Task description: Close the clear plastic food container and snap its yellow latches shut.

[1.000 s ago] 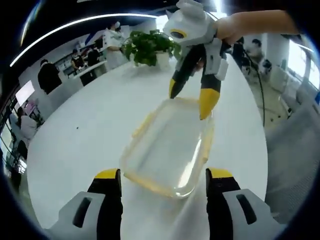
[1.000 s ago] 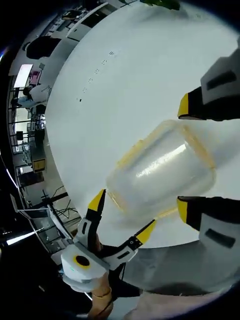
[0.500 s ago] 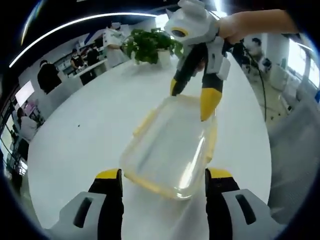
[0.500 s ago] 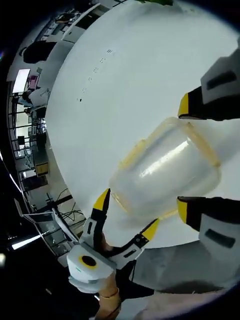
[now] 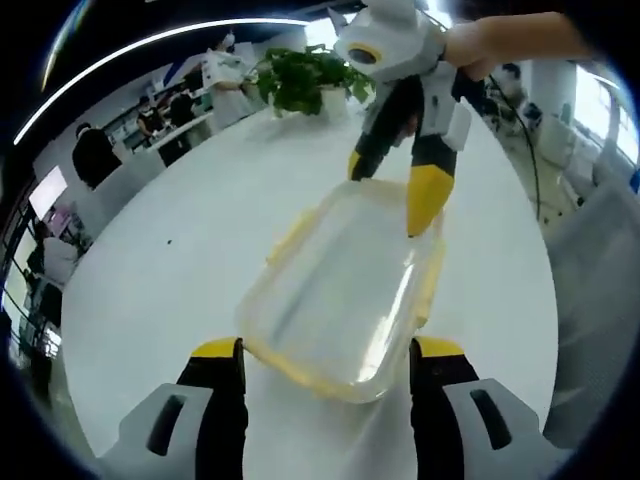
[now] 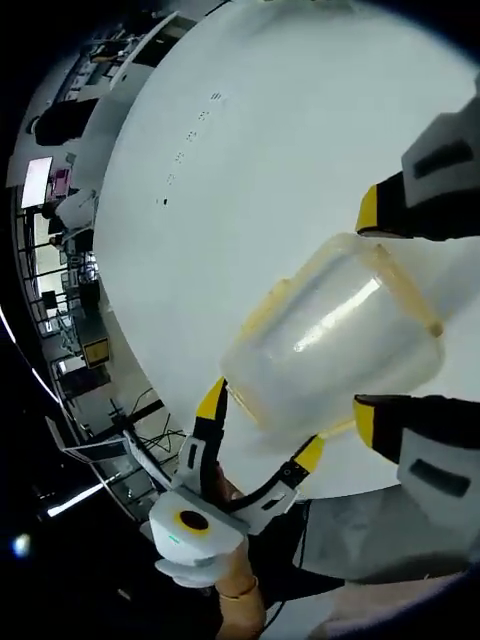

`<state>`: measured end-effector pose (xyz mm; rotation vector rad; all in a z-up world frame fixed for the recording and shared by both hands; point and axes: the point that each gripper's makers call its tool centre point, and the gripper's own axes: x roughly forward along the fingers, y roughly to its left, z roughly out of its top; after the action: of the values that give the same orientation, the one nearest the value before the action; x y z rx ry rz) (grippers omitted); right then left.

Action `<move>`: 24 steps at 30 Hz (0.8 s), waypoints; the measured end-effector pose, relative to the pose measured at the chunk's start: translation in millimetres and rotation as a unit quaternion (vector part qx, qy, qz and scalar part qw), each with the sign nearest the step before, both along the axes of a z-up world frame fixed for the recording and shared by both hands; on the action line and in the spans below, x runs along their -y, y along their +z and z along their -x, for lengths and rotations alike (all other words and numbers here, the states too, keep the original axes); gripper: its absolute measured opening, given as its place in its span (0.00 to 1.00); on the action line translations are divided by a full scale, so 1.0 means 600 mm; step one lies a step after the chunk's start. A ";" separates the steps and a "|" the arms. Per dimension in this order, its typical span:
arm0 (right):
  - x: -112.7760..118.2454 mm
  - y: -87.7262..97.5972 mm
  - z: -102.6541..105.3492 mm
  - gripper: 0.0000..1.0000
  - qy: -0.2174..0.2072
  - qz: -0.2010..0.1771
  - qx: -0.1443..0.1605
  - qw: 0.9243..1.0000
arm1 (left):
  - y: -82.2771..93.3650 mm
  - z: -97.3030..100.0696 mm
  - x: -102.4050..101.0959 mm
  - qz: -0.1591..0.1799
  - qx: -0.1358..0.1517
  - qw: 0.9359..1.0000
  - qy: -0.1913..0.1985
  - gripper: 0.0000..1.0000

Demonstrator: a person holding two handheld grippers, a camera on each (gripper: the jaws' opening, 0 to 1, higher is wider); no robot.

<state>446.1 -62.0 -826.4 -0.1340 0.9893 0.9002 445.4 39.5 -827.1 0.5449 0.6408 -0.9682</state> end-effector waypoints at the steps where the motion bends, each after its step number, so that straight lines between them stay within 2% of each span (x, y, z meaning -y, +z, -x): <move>1: -0.001 0.001 -0.004 0.62 0.002 0.000 0.007 1.000 | 0.000 -0.004 -0.002 0.000 -0.001 1.000 -0.001 0.64; 19: -0.027 0.001 -0.070 0.62 -0.032 -0.026 0.028 0.999 | -0.004 -0.072 -0.024 -0.013 0.009 1.000 -0.001 0.65; 24: -0.030 0.002 -0.081 0.62 -0.033 -0.028 0.030 0.999 | -0.004 -0.082 -0.026 -0.014 0.011 1.000 0.001 0.65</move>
<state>494.4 -44.0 -825.1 -0.0802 0.9067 0.8584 494.7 55.1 -829.6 0.5792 0.6366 -0.9516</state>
